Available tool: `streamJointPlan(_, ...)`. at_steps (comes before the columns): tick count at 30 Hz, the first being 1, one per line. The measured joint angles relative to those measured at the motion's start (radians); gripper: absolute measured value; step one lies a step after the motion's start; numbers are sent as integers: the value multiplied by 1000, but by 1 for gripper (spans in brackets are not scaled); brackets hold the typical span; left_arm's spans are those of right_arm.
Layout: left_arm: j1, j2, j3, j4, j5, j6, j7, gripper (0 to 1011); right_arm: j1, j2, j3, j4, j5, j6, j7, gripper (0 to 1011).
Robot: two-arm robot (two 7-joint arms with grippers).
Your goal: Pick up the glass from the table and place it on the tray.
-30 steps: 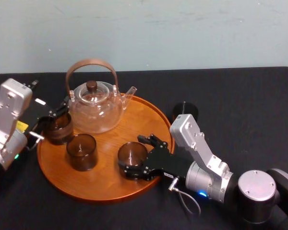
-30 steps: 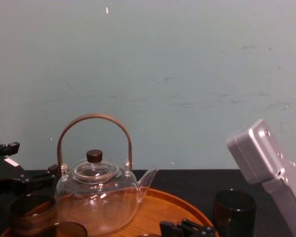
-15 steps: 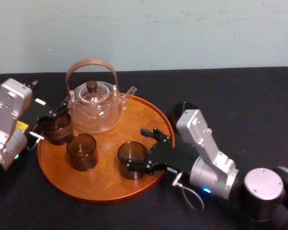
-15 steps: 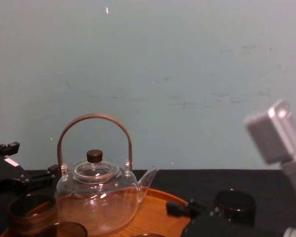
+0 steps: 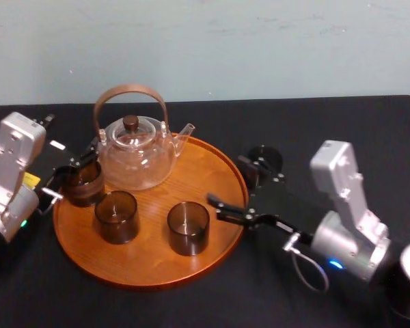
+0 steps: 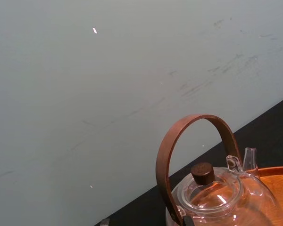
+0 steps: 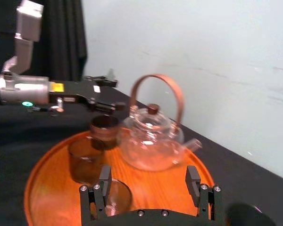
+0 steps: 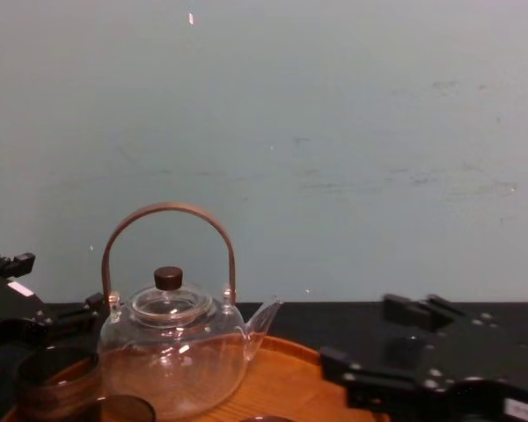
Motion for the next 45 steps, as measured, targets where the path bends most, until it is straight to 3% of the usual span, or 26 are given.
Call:
streamJointPlan(8,0,0,0,0,0,0,0,1001,-65,34,90,-8,47,-6,-29,1002)
streamJointPlan(17,0,0,0,0,0,0,0,1001,-75,27,148,42,77,-3,-52,1002)
streamJointPlan(29,0,0,0,0,0,0,0,1001,-4,-13,155,162,56,27,-72,1002)
streamJointPlan(45,0,0,0,0,0,0,0,1001,102,-58,118,280,20,36,-47,1002)
